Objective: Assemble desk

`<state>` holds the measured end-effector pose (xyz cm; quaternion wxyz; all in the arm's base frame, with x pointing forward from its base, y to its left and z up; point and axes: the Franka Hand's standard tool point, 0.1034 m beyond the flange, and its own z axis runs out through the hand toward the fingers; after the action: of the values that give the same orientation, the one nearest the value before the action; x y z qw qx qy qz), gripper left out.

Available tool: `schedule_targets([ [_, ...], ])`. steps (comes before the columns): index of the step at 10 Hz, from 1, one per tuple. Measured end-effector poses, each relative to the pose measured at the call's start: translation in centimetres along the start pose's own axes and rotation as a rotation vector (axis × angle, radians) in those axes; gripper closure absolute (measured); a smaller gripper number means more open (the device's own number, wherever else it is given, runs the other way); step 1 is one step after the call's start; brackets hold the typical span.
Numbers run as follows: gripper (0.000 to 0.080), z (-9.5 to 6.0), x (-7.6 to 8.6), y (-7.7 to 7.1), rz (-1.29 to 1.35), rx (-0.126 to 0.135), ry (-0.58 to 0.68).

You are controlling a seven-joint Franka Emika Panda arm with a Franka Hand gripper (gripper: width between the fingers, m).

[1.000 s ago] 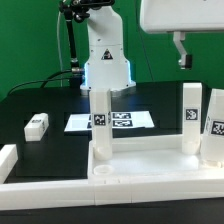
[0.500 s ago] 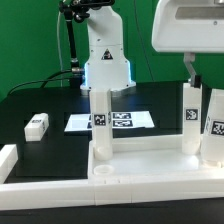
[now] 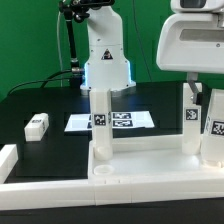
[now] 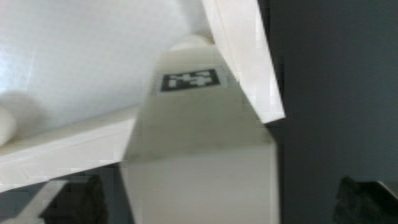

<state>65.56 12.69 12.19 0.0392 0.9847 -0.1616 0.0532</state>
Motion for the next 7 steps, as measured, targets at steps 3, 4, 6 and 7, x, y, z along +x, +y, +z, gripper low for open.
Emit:
schedule_targets([
  [3, 0.0505, 0.0, 0.1, 0.4, 0.035, -0.006, 0.001],
  [4, 0.0505, 0.1, 0.2, 0.4, 0.081, -0.006, 0.001],
  [6, 0.0505, 0.1, 0.3, 0.8, 0.242, -0.011, 0.0],
  [7, 0.0505, 0.1, 0.4, 1.1, 0.308, -0.003, 0.006],
])
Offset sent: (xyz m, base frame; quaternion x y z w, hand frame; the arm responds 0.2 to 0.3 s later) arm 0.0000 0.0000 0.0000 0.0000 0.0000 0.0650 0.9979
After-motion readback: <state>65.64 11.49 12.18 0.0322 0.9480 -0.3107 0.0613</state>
